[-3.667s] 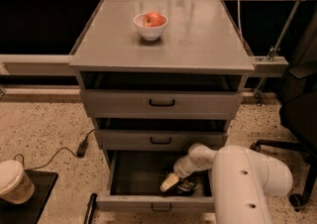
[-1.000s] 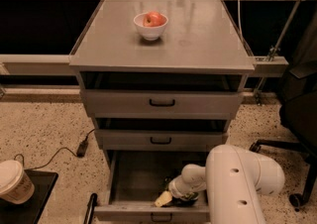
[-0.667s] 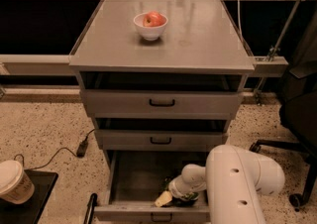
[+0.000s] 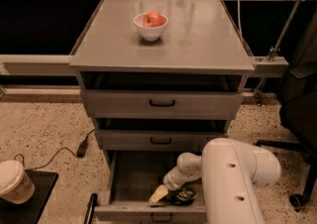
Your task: Pick green jalapeno chip bag from bottom drawer and place on counter
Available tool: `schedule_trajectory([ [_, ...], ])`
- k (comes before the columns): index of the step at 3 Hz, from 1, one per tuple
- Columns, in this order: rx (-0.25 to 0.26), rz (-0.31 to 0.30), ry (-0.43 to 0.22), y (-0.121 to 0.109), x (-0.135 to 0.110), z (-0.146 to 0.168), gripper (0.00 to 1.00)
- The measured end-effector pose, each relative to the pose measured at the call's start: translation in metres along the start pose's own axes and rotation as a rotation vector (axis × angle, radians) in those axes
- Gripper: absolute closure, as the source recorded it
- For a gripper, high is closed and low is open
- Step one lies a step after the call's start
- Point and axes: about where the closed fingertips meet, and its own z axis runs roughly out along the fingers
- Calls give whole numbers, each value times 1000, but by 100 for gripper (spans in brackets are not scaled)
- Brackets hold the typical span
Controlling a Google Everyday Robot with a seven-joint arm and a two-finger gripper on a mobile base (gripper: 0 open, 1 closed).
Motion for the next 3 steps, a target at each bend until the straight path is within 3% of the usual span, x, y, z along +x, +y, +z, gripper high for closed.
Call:
schedule_trajectory([
  [1, 0, 0, 0, 0, 0, 0, 0],
  [2, 84, 75, -2, -24, -9, 4, 0],
  [3, 281, 241, -41, -80, -24, -29, 0],
])
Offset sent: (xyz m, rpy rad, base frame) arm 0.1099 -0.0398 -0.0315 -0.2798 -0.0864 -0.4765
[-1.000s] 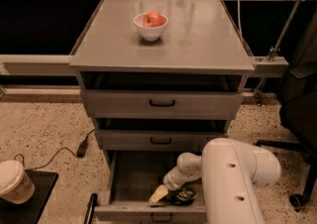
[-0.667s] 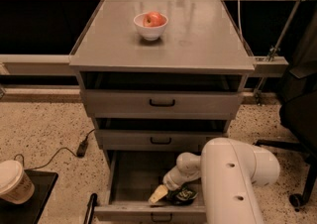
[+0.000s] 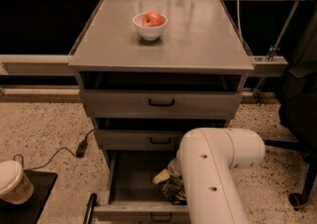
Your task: Pick green jalapeno chip bag from bottom drawer and place on counter
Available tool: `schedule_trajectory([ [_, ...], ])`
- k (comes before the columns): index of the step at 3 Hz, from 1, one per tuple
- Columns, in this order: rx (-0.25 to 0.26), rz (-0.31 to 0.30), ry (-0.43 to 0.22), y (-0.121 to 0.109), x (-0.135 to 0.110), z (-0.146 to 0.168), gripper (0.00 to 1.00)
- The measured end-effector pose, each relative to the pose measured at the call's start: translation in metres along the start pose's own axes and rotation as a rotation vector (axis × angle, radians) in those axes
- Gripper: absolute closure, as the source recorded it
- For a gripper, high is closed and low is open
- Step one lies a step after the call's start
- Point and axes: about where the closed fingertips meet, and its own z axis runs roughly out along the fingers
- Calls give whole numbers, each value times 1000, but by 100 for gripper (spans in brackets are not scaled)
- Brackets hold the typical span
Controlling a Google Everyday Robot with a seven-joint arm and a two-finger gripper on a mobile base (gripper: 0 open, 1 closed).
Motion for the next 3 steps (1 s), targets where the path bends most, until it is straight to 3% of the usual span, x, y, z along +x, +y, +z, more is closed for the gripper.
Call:
schedule_trajectory([
  [1, 92, 81, -45, -39, -6, -10, 0],
  [2, 91, 79, -45, -38, -5, -10, 0],
  [3, 100, 84, -47, -43, 10, -22, 0],
])
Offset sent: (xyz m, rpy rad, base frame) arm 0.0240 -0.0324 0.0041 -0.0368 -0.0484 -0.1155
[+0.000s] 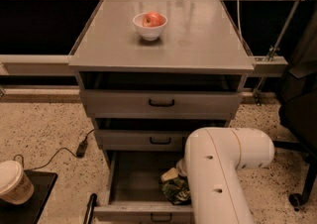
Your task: Pick green jalapeno chip bag from bottom drawer and place on counter
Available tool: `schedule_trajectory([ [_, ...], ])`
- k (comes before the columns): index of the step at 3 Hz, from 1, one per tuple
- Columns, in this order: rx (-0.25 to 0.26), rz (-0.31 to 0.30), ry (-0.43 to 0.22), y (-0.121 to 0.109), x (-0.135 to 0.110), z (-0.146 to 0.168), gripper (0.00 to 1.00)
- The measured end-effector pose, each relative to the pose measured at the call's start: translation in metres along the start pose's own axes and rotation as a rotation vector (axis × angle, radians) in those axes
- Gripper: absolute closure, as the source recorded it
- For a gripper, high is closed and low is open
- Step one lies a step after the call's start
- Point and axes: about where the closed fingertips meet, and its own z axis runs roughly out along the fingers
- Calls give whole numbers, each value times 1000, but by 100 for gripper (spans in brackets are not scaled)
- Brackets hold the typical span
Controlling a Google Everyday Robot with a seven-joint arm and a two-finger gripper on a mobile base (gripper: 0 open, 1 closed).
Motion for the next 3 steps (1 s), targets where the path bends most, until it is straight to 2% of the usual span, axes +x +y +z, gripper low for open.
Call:
schedule_trajectory([
  [1, 69, 20, -4, -9, 39, -30, 0],
  [2, 68, 20, -2, -9, 39, -30, 0],
  [3, 15, 42, -7, -15, 50, -18, 0],
])
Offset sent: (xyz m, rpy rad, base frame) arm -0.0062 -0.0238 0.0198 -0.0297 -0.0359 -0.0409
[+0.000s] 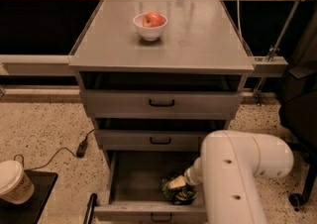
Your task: Pick green jalapeno chip bag from bottom drawer and place on counter
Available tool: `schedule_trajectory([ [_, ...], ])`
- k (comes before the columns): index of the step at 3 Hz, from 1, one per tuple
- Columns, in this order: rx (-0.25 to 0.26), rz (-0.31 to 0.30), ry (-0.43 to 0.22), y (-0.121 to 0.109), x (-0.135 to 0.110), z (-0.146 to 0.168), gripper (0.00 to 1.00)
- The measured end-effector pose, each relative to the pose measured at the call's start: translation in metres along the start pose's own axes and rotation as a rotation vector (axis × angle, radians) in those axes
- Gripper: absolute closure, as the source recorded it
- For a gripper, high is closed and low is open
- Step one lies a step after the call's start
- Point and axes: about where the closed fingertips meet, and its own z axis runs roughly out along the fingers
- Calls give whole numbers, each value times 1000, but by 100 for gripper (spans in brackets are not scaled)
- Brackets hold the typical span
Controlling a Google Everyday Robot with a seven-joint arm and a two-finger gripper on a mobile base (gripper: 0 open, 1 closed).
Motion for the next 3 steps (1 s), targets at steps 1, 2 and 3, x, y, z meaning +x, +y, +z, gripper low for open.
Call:
schedule_trajectory([
  [1, -129, 61, 15, -19, 29, 32, 0],
  [2, -130, 61, 15, -19, 29, 33, 0],
  [3, -191, 9, 29, 12, 29, 45, 0],
])
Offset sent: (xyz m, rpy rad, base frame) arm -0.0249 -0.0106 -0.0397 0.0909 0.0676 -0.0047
